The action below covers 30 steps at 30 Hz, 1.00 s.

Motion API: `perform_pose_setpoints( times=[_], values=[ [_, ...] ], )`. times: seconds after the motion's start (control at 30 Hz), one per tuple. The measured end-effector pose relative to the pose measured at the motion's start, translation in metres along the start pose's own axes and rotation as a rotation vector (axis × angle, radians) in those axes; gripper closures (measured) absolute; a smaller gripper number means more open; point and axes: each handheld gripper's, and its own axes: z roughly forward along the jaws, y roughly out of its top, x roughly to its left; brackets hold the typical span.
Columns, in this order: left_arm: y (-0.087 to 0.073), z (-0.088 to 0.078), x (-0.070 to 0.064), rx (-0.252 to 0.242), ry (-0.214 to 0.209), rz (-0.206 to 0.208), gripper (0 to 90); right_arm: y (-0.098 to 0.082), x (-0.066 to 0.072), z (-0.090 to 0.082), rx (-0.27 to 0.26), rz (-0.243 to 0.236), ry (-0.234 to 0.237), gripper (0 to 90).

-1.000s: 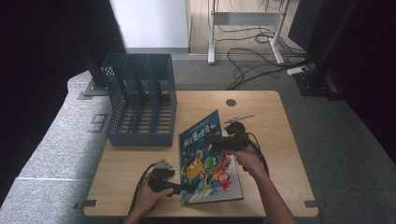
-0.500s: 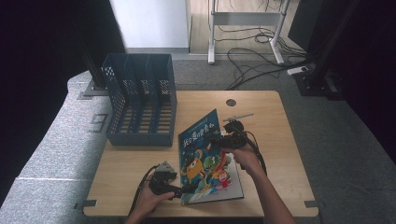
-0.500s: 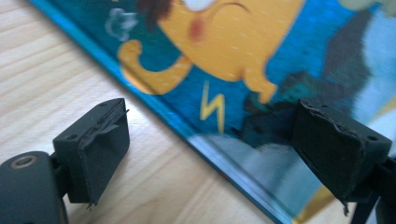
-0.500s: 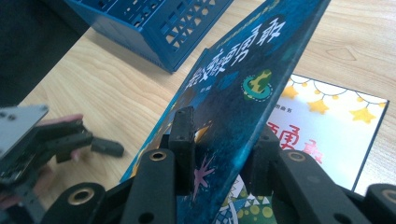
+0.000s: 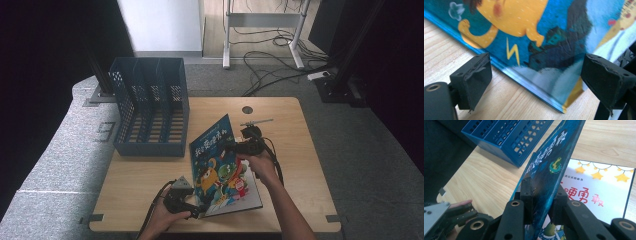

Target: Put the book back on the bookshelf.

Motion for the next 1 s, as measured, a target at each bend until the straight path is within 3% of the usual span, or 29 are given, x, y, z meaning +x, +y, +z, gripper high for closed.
perform_pose_setpoints(
  times=[0.43,0.53,0.63,0.73,0.83,1.0],
  values=[
    [0.002,0.003,-0.002,0.002,-0.002,-0.005,8.7,0.010,-0.003,0.001,-0.026,0.023,-0.058,75.5],
    [0.002,0.005,-0.002,0.028,0.002,-0.012,10.2,0.011,-0.004,0.002,-0.033,0.029,-0.066,75.0],
    [0.001,0.010,-0.003,0.055,0.027,-0.008,11.1,0.014,0.001,0.002,-0.040,0.010,-0.097,73.3],
    [0.001,0.010,-0.002,0.050,0.022,-0.016,11.6,0.018,0.004,0.003,-0.040,-0.009,-0.126,71.5],
    [0.001,0.010,0.001,0.044,0.020,-0.027,11.8,0.024,-0.002,0.004,-0.036,0.013,-0.119,65.9],
    [0.002,0.010,0.001,0.040,0.014,-0.032,11.3,0.030,-0.013,0.008,-0.022,0.024,-0.088,66.3]
  ],
)
